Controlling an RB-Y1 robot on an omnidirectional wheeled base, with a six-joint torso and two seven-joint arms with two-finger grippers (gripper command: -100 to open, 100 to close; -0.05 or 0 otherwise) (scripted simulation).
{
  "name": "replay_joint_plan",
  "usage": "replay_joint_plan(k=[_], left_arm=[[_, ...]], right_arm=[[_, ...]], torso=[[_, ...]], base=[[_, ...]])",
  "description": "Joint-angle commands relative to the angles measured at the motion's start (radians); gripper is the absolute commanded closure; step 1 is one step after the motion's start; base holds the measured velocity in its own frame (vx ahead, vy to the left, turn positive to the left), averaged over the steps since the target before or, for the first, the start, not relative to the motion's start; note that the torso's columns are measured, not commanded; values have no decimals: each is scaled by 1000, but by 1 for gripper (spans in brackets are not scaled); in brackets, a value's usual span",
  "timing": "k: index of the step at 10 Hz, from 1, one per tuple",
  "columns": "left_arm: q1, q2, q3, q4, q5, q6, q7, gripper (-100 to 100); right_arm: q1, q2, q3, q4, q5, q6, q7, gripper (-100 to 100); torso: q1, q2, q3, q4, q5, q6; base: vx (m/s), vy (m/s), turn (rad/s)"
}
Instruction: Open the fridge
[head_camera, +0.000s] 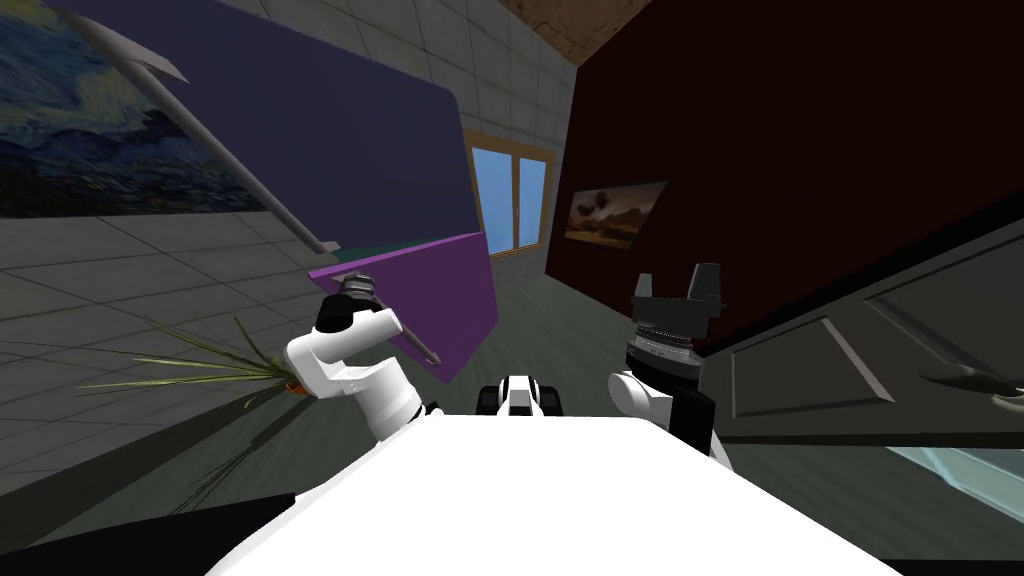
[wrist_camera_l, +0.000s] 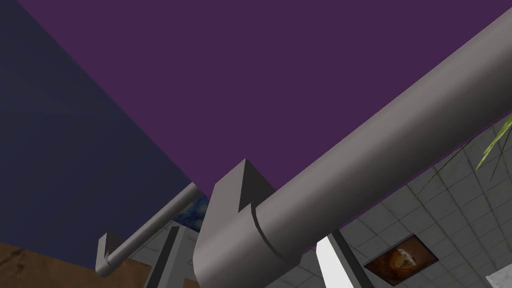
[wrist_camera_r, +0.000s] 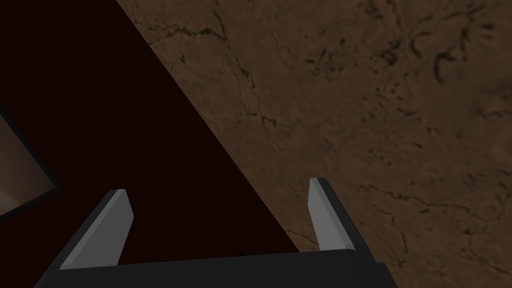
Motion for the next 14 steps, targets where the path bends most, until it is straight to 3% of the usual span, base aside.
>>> replay_joint_plan(k=[1,2,4,5,7,8,9,10,12,14], left_arm=[[11,-23,49,-41,-47,10,6,100],[11,-23,49,-41,-47,10,6,100],[20,-37,91,-71,-81,17,11,100],[20,-37,91,-71,-81,17,11,100],[29,-51,133,-100,-115,24,15,100],[29,-51,133,-100,-115,24,15,100],[34,-59,154,-115,-132,27,17,100],[30,-48,148,-102,-116,29,15,100],[37,-51,194,-115,-153,39,32,100],[40,-52,214,-122,-171,43,41,100]], right_arm=[[0,0,0,0,0,0,0,0],[0,0,0,0,0,0,0,0],[0,0,0,0,0,0,0,0],[0,0,0,0,0,0,0,0],[0,0,0,0,0,0,0,0],[0,0,0,0,0,0,0,0],[0,0,0,0,0,0,0,0],[0,0,0,0,0,0,0,0],[0,0,0,0,0,0,0,0],[0,0,0,0,0,0,0,0]], torso=[[-2,1,0,0,0,0],[0,3,2,1,0,0],[1,-2,-2,0,-1,2],[-3,-2,-1,-1,-1,1],[3,2,0,1,-1,2],[-1,3,2,1,0,-1],[2,3,2,1,-1,-1],[4,4,2,2,0,-2],[3,4,2,2,1,-2],[1,0,1,0,1,-1]], base=[[51,-301,39],[55,-240,31],[106,-297,20],[59,-253,46],[26,-251,-6],[79,-251,28],[70,-211,15],[24,-101,25],[101,-194,10],[153,-224,43]])
